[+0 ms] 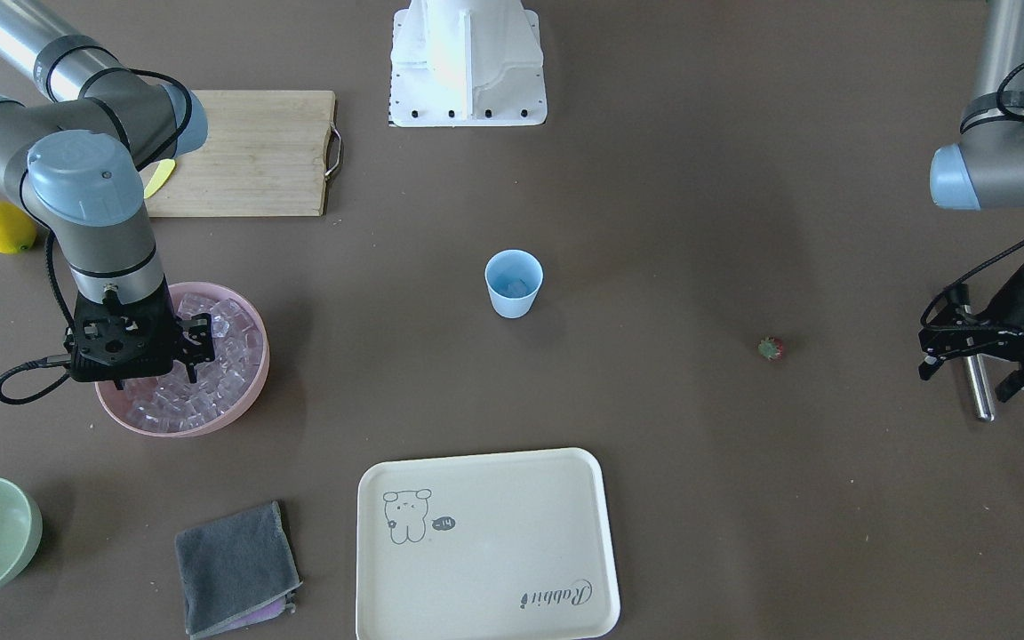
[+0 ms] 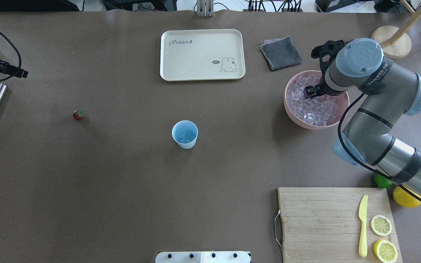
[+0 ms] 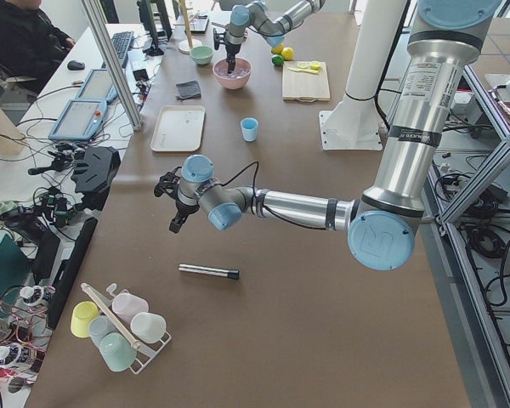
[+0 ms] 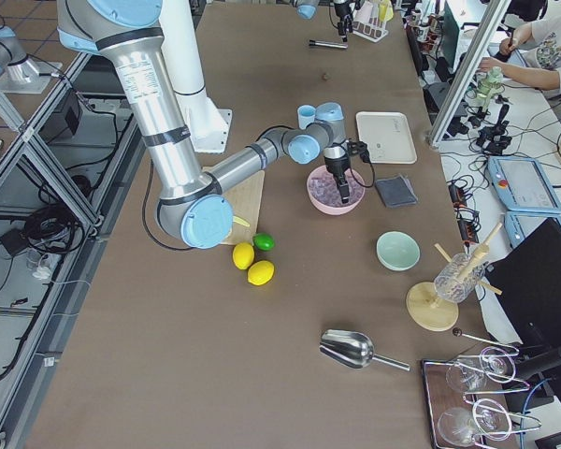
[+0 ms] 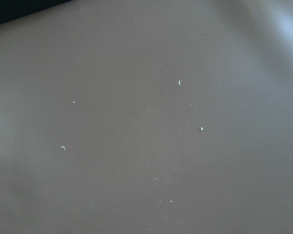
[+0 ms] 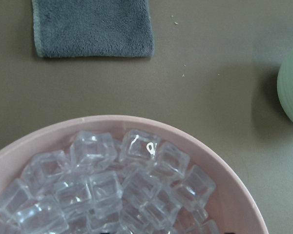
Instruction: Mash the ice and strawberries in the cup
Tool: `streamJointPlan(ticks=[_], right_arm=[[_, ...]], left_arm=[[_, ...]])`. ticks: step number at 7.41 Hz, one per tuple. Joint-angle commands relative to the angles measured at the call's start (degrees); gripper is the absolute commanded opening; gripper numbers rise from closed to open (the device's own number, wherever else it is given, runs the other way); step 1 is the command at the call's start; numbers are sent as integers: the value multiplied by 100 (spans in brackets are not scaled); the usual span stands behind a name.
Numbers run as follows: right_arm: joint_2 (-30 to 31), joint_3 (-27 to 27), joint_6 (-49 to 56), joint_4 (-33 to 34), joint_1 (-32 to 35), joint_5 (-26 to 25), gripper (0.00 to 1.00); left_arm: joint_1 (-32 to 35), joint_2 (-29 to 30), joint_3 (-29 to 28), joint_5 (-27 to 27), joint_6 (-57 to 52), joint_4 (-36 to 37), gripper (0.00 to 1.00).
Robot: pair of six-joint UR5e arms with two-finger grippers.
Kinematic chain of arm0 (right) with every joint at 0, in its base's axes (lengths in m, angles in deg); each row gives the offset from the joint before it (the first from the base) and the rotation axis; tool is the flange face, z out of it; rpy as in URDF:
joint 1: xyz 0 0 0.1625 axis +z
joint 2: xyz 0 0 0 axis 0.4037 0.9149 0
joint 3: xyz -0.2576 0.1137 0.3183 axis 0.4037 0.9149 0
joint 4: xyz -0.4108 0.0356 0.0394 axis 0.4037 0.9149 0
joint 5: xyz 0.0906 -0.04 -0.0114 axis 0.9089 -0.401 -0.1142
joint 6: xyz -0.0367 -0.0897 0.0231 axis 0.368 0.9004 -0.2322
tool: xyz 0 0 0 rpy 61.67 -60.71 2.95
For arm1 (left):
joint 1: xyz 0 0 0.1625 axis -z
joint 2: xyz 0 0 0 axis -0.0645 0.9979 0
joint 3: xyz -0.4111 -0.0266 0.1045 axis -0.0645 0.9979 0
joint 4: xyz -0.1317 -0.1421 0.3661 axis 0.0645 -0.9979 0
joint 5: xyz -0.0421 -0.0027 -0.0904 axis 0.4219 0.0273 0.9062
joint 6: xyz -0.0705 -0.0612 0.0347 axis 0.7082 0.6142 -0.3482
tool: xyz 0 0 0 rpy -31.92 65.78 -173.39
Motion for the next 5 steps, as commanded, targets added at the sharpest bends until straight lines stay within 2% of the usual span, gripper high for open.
streamJointPlan(ticks=[1, 4, 5], right_arm=[[-20, 159, 0, -164, -23, -30, 80], [-90, 424, 52, -403, -67, -152, 78], [-90, 433, 61, -412, -76, -188, 63]], left_arm=[[-9, 39, -67, -9, -9, 3, 97], [-18, 66, -68, -9, -9, 4, 97], [-18, 66, -68, 0, -9, 4, 97]])
